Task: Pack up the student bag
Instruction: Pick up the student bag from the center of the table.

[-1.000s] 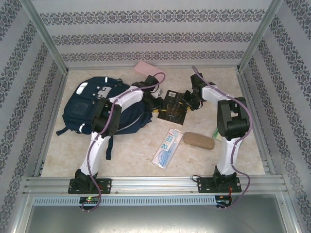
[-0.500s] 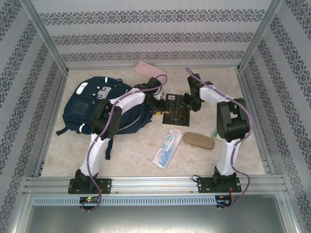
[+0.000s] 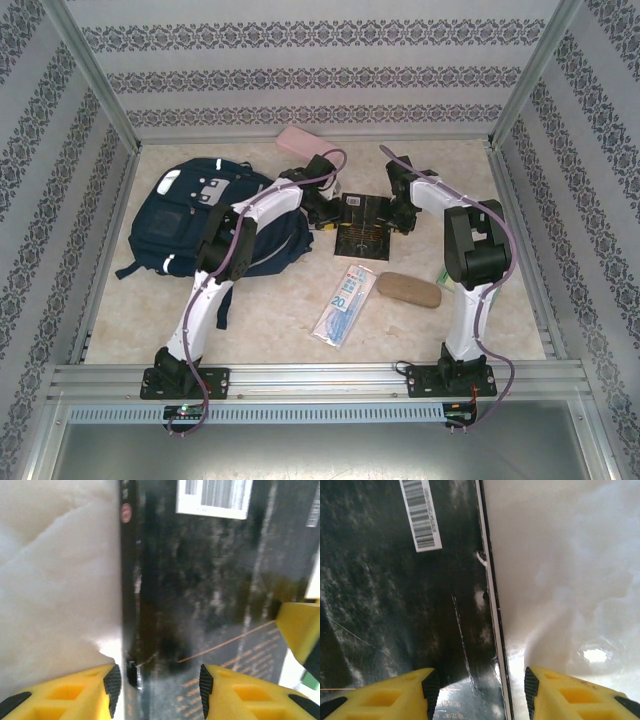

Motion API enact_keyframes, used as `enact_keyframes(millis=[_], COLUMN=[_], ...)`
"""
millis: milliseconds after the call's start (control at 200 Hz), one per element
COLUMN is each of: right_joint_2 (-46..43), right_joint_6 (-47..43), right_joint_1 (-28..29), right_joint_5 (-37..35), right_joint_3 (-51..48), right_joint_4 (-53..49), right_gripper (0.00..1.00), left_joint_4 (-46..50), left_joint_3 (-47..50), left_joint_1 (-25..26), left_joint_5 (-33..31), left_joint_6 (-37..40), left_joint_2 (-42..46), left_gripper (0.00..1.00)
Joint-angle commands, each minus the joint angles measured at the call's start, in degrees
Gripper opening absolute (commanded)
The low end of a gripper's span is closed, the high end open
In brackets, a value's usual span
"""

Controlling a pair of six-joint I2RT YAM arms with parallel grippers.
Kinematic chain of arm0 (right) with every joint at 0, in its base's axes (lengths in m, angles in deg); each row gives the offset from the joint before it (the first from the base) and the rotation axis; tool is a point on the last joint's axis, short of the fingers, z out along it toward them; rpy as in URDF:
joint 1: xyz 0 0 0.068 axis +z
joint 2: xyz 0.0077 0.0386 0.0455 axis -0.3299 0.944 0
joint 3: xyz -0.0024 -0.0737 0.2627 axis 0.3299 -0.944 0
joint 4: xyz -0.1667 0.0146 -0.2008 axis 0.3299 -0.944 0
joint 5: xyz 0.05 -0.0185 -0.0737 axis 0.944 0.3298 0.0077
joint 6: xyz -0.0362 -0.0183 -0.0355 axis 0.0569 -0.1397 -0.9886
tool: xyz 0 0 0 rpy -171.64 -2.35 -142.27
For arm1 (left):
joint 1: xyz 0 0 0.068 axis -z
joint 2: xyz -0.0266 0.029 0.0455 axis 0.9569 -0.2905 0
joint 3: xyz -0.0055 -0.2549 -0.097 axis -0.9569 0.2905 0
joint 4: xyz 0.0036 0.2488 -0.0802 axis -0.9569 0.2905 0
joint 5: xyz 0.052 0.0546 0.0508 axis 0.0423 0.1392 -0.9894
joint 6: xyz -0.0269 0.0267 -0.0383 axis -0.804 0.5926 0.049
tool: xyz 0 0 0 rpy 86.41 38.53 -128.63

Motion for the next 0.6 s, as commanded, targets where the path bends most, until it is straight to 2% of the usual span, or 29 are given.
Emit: enact_keyframes(millis=[0, 215, 450, 550, 595], right_joint_2=[1.8, 2.9, 4.2, 4.5, 4.7], right_joint_6=[-1.9, -2.1, -0.3, 0.8, 1.1], right_joint_1=[0.5, 1.6, 4.2, 5.1, 5.1], right_joint_5=[0.7, 1.8, 8.7, 9.8, 10.2], right_joint_3=[1.4, 3.1, 4.3, 5.1, 5.3], right_joint_4=[-2.4, -3.3, -1.1, -0.8, -0.7], right_gripper=[0.52, 0.52, 0.51, 0.51, 0.51], left_joint_4=[3.5, 4.4, -4.1, -10.8, -16.7], left_joint_3=[-1.2, -2.6, -1.5, 1.3, 3.6], left_joint_1=[-0.4, -0.3, -0.4, -0.8, -1.3], left_joint_5=[-1.4, -0.4, 11.7, 16.5, 19.3], left_joint_6=[-0.2, -0.9, -5.9, -8.9, -11.7], left_joint_2=[-2.1, -4.0, -1.9, 1.8, 3.5], left_gripper=[0.49, 0.50, 0.50, 0.50, 0.50])
